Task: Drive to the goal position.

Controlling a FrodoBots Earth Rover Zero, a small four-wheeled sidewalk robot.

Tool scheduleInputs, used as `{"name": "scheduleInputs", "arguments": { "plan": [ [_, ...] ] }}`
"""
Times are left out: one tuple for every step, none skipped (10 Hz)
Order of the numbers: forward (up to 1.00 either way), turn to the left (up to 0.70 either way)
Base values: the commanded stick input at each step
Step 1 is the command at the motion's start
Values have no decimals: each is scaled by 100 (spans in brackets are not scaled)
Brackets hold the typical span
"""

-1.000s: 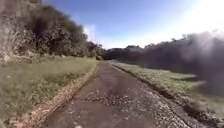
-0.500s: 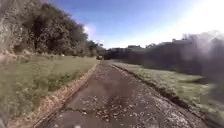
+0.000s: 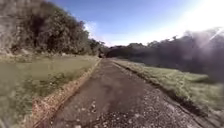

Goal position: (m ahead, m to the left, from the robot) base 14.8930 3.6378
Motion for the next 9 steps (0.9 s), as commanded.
{"name": "scheduleInputs", "arguments": {
  "plan": [
    [85,0],
    [85,0],
    [85,0],
    [85,0],
    [85,0],
    [85,0],
    [85,0],
    [85,0],
    [85,0]
  ]
}}
